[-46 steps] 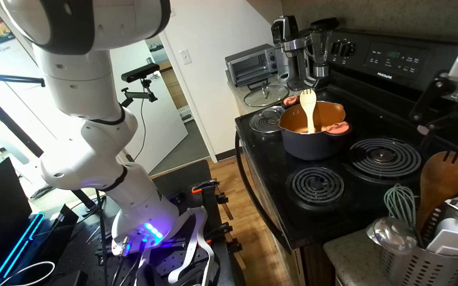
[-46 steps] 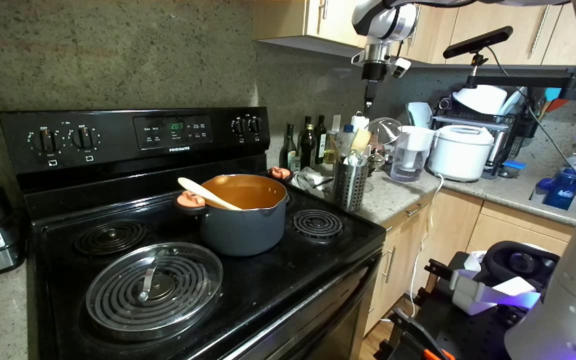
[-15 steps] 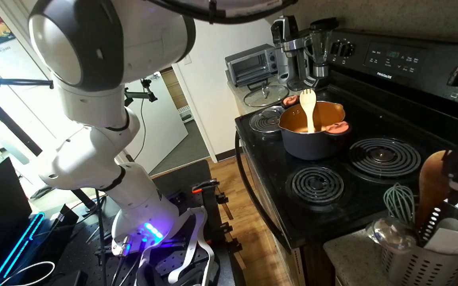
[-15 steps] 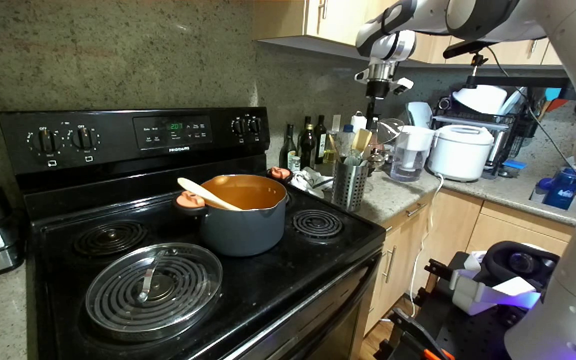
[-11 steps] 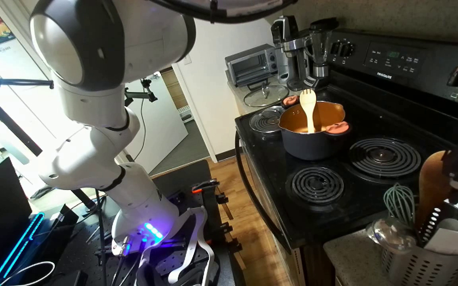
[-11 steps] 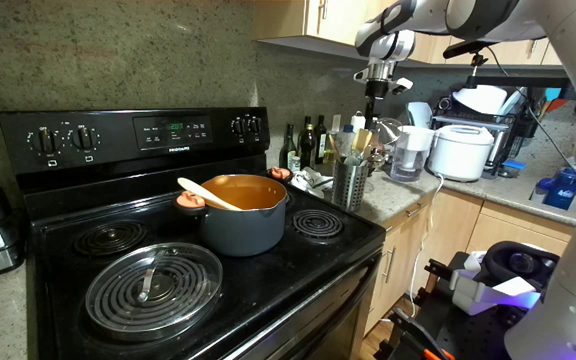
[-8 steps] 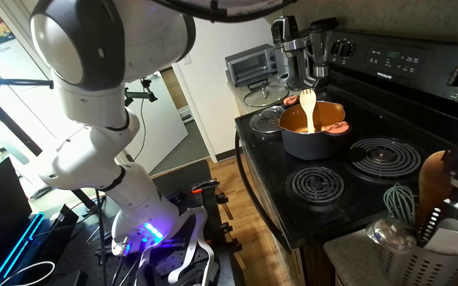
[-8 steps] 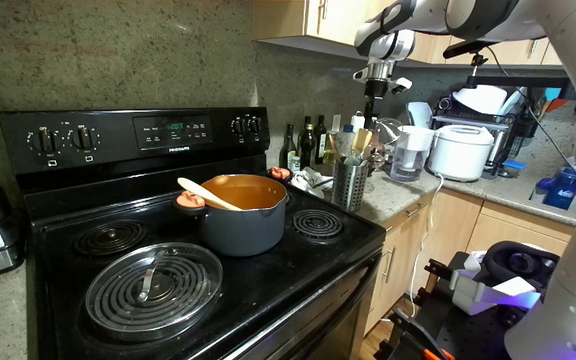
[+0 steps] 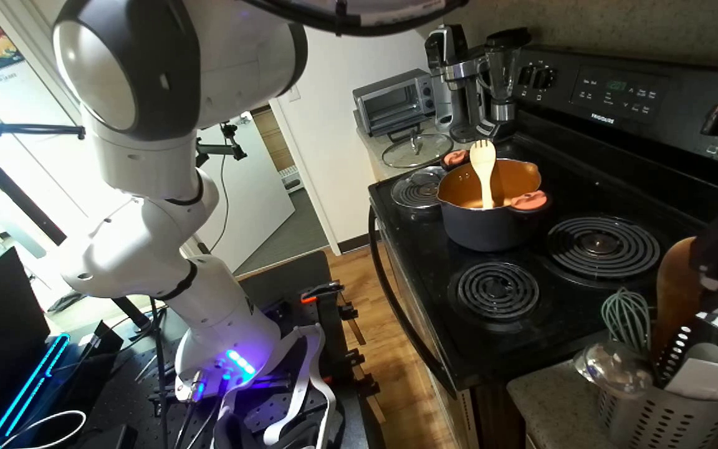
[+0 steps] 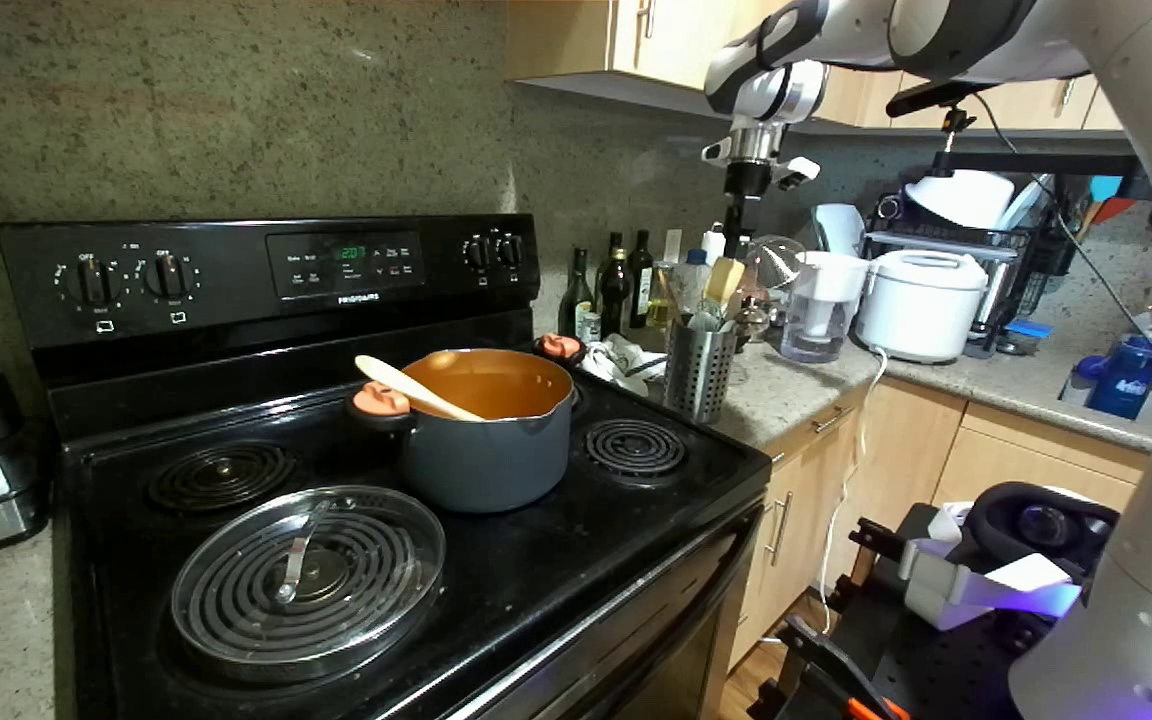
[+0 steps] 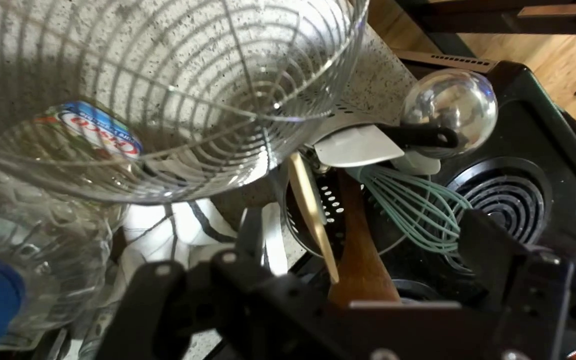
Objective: Remove the wooden spatula from the the holder and place it inside the pot on the stove
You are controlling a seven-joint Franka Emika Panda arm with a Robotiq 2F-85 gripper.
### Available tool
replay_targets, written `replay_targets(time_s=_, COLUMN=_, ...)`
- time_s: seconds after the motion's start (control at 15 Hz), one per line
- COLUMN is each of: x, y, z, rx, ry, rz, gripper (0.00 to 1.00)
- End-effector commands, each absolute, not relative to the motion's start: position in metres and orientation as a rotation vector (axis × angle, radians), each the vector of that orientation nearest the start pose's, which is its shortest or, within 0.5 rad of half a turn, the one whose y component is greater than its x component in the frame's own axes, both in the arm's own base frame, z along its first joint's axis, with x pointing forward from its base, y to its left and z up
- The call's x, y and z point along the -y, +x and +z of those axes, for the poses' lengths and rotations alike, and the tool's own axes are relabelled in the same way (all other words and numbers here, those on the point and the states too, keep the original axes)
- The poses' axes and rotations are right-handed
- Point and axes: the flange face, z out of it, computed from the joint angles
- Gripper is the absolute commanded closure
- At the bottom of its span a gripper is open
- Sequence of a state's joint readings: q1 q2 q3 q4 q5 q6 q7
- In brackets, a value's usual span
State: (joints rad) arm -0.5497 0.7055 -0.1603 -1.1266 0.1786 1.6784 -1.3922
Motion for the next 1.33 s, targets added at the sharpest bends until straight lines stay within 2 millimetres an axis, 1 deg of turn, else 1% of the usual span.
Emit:
replay_targets(time_s=0.0, x=0.432, y=0.586, z=0.384, rx=1.039, ry=-2.799, rz=0.005, gripper=0.00)
replay_targets(time_s=0.27, x=0.430, y=0.586, z=0.382, rx=1.036, ry=-2.794, rz=0.002, gripper=0.00)
replay_targets(time_s=0.33, x=0.430, y=0.586, z=0.382, rx=1.035, ry=-2.792, rz=-0.001, gripper=0.02)
replay_targets(time_s=0.4, x=0.430, y=0.586, z=0.383, rx=1.035, ry=-2.791, rz=-0.004, gripper=0.16)
replay_targets(time_s=0.47, x=0.431, y=0.586, z=0.383, rx=1.035, ry=-2.791, rz=-0.006, gripper=0.27)
replay_targets(time_s=0.53, x=0.431, y=0.586, z=0.384, rx=1.034, ry=-2.792, rz=-0.008, gripper=0.32)
replay_targets(time_s=0.67, x=0.431, y=0.586, z=0.385, rx=1.034, ry=-2.792, rz=-0.012, gripper=0.51)
replay_targets(time_s=0.8, x=0.431, y=0.586, z=0.387, rx=1.033, ry=-2.794, rz=-0.016, gripper=0.65)
replay_targets(time_s=1.0, x=0.431, y=0.587, z=0.390, rx=1.031, ry=-2.799, rz=-0.024, gripper=0.88)
replay_targets(time_s=1.13, x=0.431, y=0.588, z=0.391, rx=1.031, ry=-2.804, rz=-0.027, gripper=1.00)
replay_targets(time_s=1.27, x=0.431, y=0.589, z=0.395, rx=1.032, ry=-2.816, rz=-0.034, gripper=1.00)
